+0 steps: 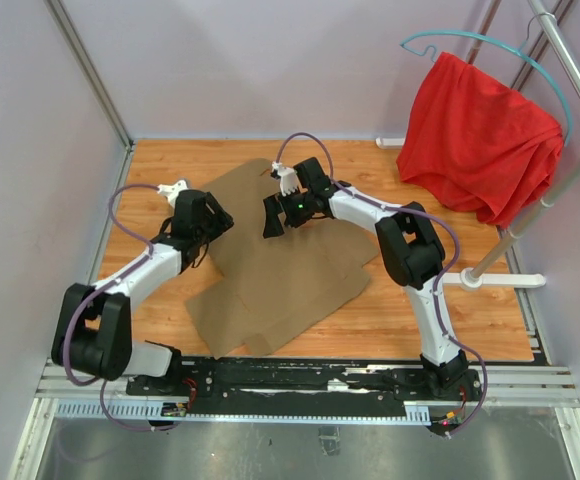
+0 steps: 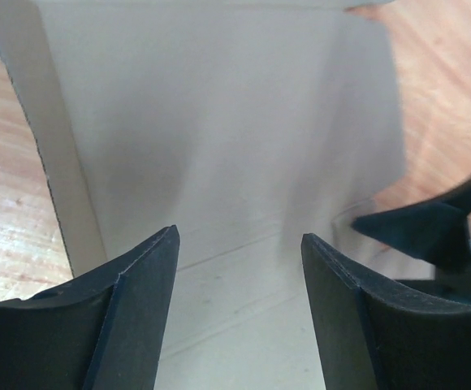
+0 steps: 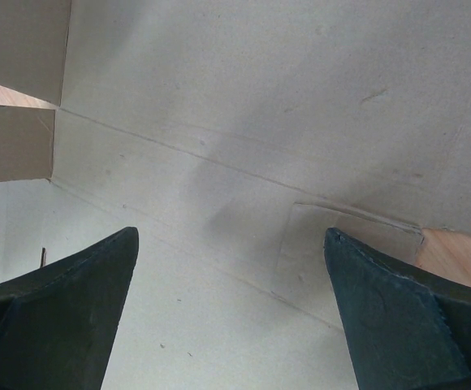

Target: Fold the paper box

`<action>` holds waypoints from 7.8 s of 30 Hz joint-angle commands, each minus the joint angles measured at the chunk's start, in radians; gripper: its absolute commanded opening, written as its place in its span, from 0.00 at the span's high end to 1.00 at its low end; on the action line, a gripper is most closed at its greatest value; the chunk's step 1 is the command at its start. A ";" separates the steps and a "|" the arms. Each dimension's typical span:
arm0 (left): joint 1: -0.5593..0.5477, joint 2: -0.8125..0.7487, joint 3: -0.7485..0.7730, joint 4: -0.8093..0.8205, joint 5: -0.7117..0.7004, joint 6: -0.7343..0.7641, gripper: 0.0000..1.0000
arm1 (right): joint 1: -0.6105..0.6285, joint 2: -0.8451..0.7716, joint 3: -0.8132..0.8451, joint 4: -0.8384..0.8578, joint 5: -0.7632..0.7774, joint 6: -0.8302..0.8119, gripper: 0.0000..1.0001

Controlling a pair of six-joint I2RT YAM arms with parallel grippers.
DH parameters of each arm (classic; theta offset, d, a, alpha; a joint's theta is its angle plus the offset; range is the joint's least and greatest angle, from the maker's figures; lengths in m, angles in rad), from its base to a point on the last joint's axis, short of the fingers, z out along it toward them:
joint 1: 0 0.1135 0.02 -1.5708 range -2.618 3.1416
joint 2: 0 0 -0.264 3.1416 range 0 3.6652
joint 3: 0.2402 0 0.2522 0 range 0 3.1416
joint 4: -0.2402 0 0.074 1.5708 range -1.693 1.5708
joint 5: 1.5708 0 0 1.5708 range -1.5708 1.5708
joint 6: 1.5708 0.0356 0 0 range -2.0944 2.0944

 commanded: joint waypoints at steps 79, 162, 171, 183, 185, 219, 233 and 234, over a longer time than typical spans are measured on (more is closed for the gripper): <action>0.004 -0.104 -0.167 -0.015 0.095 -0.096 0.32 | -0.025 0.034 -0.031 -0.046 -0.058 0.013 0.03; -0.037 -0.549 -0.113 -0.622 0.381 0.004 0.38 | -0.051 -0.724 -0.820 -0.134 0.412 0.228 0.99; -0.042 -0.379 -0.080 -0.513 0.399 0.034 0.37 | -0.150 -0.608 -0.628 -0.143 0.380 0.265 0.99; -0.047 -0.348 -0.145 -0.463 0.284 0.047 0.37 | -0.156 -0.540 -0.624 -0.143 0.300 0.211 0.99; -0.050 -0.330 -0.155 -0.455 0.285 0.048 0.37 | -0.156 -0.550 -0.634 -0.144 0.298 0.203 0.99; -0.317 -0.048 -0.049 -0.273 0.186 -0.055 0.37 | -0.039 -0.576 -0.604 -0.213 0.350 0.145 0.57; -0.338 0.128 -0.068 -0.133 0.210 -0.077 0.38 | 0.015 -0.414 -0.579 -0.152 0.308 0.164 0.57; -0.339 0.143 -0.071 -0.126 0.210 -0.077 0.38 | 0.018 -0.400 -0.576 -0.150 0.306 0.166 0.57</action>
